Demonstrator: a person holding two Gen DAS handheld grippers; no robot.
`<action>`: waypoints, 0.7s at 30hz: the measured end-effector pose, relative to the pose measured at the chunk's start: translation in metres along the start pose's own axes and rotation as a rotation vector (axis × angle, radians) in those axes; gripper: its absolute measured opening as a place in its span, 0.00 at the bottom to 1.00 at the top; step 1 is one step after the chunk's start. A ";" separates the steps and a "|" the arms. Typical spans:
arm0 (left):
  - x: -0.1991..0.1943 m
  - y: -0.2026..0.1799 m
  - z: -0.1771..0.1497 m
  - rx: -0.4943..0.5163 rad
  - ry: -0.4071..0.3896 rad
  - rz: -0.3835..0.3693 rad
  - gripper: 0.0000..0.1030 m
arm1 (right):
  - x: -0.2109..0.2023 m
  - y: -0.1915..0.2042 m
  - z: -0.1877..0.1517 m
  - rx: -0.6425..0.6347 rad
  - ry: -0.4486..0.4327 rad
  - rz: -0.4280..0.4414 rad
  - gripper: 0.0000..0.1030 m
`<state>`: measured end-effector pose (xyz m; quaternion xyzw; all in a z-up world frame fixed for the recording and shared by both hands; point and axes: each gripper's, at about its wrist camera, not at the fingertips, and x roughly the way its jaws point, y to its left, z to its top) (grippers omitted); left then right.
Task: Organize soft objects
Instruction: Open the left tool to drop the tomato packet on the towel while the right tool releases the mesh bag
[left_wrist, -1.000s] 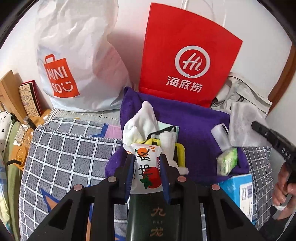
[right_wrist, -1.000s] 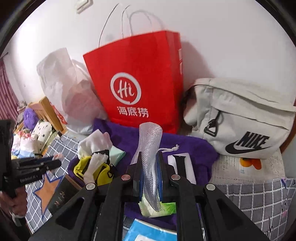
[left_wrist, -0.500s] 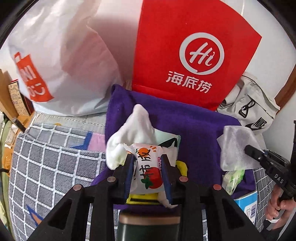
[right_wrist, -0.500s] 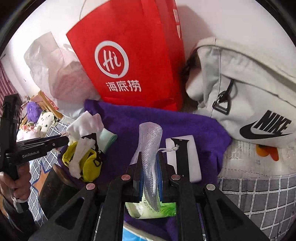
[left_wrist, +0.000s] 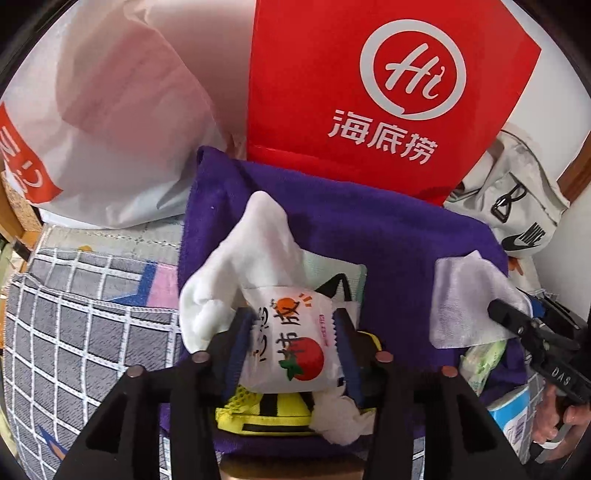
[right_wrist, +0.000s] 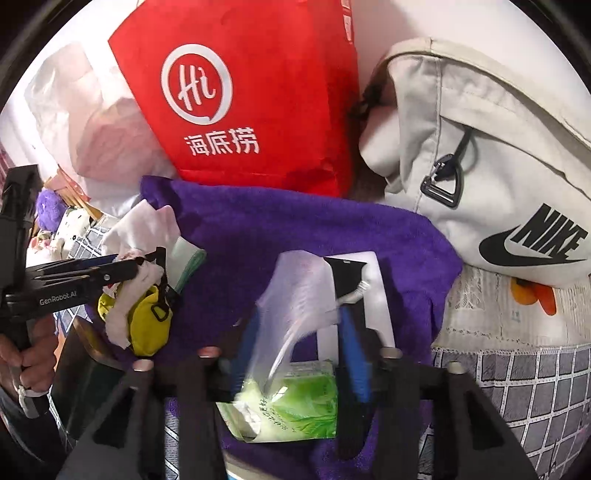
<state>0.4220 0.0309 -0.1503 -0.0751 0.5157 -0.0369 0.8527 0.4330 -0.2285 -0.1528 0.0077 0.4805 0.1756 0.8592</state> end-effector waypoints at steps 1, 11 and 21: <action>0.000 0.000 0.000 -0.002 0.000 -0.006 0.51 | -0.001 0.001 0.000 -0.006 -0.006 -0.002 0.53; -0.020 -0.008 -0.005 0.020 -0.031 -0.031 0.70 | -0.017 0.004 0.001 -0.029 -0.056 -0.088 0.66; -0.075 -0.006 -0.023 0.041 -0.091 -0.079 0.70 | -0.061 0.021 -0.010 -0.047 -0.090 -0.144 0.66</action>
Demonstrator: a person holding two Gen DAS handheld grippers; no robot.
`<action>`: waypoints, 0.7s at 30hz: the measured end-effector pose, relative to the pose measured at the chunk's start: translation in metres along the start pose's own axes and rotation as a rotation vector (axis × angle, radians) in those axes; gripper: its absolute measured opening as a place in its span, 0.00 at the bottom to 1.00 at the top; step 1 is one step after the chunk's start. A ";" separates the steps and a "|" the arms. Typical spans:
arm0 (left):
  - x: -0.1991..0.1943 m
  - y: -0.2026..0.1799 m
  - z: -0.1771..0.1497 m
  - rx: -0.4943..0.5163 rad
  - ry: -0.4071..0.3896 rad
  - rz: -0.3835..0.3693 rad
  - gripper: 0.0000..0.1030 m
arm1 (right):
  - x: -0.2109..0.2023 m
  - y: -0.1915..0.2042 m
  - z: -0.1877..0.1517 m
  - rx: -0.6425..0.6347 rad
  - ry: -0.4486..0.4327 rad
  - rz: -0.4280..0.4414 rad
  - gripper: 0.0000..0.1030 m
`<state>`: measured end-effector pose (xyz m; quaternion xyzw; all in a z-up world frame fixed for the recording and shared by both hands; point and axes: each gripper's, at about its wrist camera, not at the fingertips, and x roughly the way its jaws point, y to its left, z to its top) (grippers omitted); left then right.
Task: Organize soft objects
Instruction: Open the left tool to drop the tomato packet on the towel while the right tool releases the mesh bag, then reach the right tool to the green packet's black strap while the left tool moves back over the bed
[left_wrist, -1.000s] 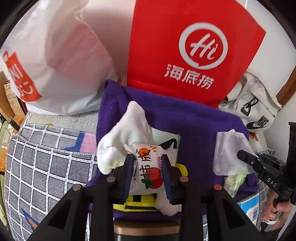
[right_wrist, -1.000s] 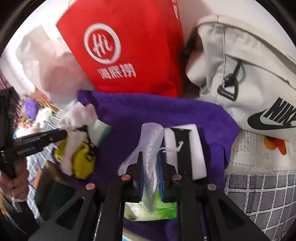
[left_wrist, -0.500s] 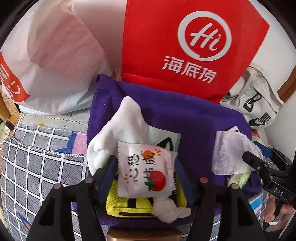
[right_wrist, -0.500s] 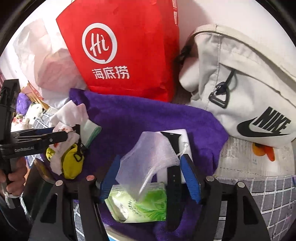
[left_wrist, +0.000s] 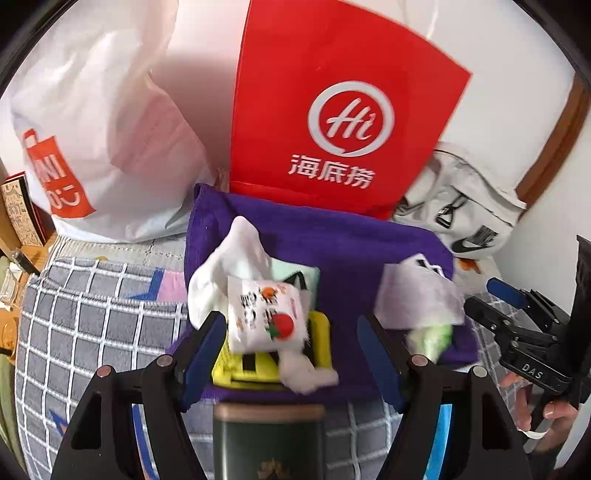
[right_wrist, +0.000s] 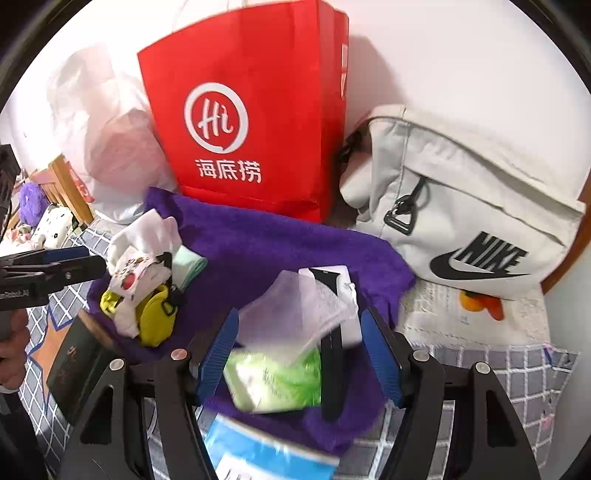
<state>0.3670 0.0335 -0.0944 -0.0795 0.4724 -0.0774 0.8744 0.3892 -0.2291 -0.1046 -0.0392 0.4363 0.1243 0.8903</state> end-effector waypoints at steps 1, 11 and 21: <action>-0.007 -0.002 -0.004 0.010 -0.005 -0.004 0.70 | -0.006 0.001 -0.002 0.002 -0.004 -0.001 0.66; -0.074 -0.010 -0.059 0.036 -0.062 -0.010 0.70 | -0.076 0.042 -0.051 -0.006 -0.027 0.068 0.66; -0.106 0.000 -0.125 0.006 -0.056 0.016 0.70 | -0.122 0.073 -0.126 -0.011 0.018 0.140 0.66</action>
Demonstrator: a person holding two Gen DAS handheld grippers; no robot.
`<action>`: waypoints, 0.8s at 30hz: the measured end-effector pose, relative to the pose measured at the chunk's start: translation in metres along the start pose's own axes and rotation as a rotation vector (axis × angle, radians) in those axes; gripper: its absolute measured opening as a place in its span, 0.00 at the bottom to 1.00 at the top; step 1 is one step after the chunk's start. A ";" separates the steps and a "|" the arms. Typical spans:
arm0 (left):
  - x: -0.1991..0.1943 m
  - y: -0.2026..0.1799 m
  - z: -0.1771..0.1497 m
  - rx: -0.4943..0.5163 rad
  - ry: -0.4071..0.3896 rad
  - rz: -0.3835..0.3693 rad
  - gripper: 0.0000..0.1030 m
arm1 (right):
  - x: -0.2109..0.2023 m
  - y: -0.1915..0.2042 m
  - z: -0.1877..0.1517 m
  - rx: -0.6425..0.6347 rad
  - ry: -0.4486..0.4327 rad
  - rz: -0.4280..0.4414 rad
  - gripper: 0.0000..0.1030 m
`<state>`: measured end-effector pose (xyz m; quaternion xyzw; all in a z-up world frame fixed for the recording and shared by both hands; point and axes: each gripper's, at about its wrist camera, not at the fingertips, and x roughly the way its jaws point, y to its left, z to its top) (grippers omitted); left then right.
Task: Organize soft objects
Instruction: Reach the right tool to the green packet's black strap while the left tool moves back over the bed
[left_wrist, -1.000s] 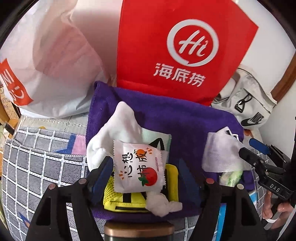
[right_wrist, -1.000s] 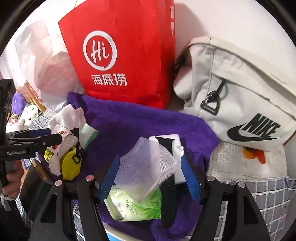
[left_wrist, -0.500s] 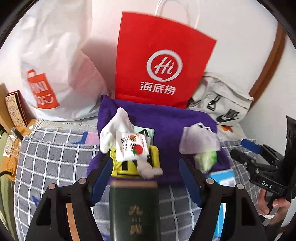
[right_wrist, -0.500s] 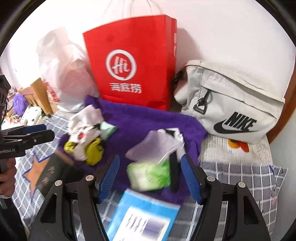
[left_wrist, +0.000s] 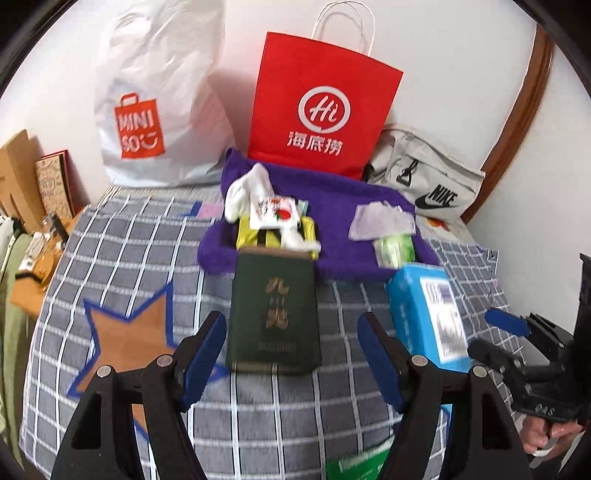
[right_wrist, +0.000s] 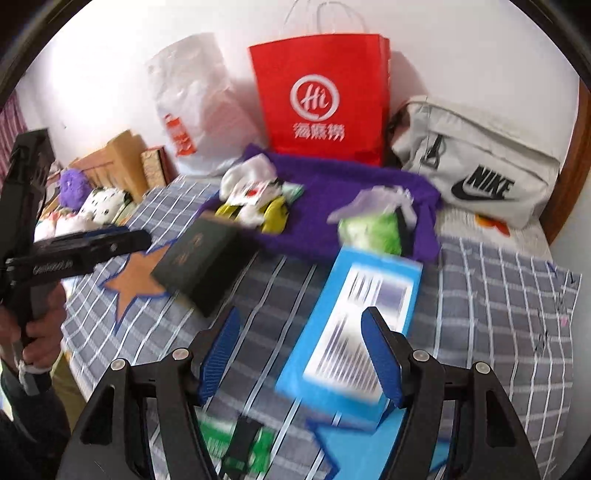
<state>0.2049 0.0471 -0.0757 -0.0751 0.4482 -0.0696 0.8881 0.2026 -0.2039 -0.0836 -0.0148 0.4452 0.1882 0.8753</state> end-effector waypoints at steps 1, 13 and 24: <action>-0.002 0.000 -0.006 -0.002 0.001 0.005 0.70 | -0.002 0.003 -0.007 0.002 0.003 0.007 0.66; -0.018 -0.002 -0.053 -0.028 -0.010 -0.027 0.70 | 0.007 0.036 -0.095 0.010 0.123 0.085 0.37; -0.017 0.021 -0.084 -0.064 -0.008 -0.059 0.70 | 0.045 0.054 -0.126 -0.017 0.186 -0.010 0.37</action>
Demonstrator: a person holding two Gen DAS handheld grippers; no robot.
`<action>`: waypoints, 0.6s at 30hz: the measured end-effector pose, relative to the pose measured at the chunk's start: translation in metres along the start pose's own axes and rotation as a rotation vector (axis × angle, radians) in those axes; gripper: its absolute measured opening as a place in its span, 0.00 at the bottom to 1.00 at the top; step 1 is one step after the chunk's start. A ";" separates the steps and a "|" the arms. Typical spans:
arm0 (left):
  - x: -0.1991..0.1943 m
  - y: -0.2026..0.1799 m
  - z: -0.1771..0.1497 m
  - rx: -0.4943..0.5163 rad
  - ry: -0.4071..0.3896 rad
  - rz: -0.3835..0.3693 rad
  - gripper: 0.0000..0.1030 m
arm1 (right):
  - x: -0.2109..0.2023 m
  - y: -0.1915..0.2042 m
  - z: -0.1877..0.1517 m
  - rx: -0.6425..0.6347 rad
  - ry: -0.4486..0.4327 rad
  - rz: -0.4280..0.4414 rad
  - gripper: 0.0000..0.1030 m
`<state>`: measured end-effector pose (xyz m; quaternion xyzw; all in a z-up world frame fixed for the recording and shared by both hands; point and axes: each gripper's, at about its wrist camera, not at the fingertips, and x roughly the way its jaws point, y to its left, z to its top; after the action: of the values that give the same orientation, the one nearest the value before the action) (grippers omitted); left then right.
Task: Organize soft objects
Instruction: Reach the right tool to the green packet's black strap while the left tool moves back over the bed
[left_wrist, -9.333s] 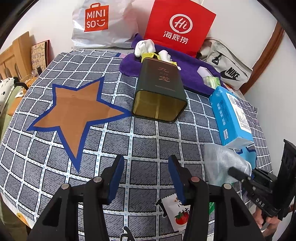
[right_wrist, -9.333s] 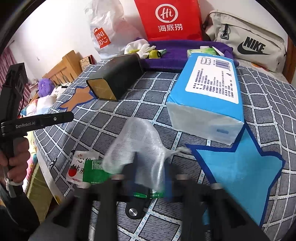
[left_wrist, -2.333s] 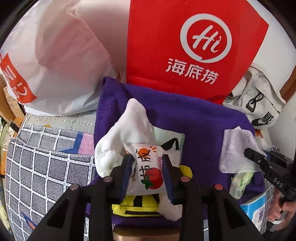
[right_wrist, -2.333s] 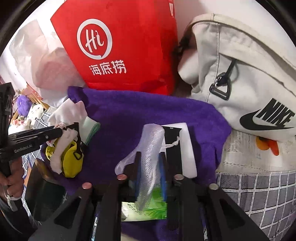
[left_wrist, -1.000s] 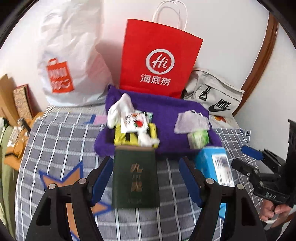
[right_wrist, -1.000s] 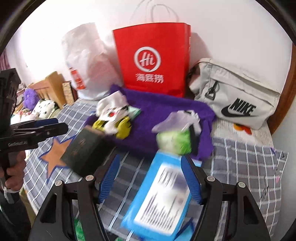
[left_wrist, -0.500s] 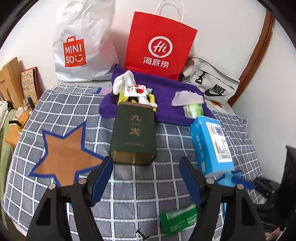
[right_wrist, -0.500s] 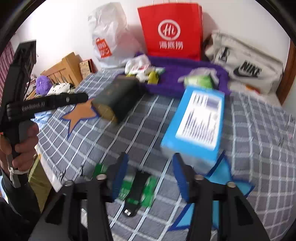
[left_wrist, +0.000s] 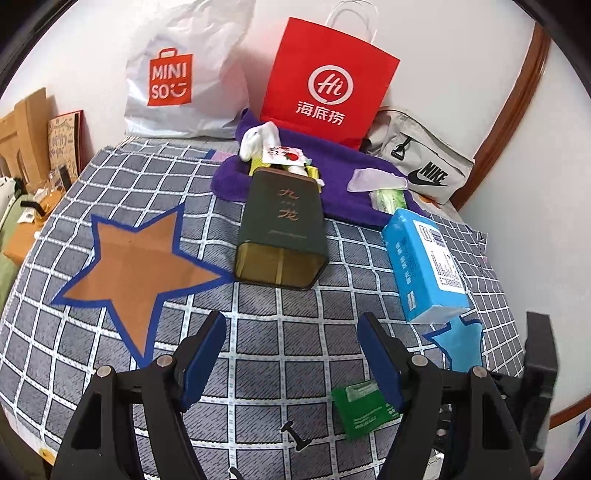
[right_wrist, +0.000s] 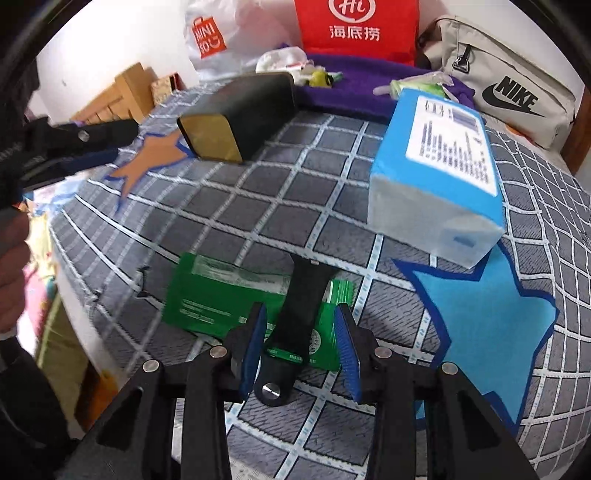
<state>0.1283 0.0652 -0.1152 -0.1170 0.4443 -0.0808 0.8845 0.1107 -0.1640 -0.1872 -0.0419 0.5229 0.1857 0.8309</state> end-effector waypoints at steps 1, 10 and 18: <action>0.001 0.002 -0.001 -0.005 0.003 -0.006 0.70 | 0.002 0.000 -0.001 0.000 -0.002 -0.011 0.38; 0.007 0.001 -0.005 -0.011 0.016 -0.023 0.70 | 0.004 0.009 -0.003 -0.047 -0.087 -0.067 0.21; 0.010 -0.002 -0.010 -0.008 0.029 -0.030 0.70 | -0.002 -0.004 -0.008 0.002 -0.028 0.001 0.34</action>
<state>0.1265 0.0593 -0.1281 -0.1260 0.4557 -0.0942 0.8761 0.1044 -0.1702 -0.1893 -0.0380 0.5114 0.1862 0.8381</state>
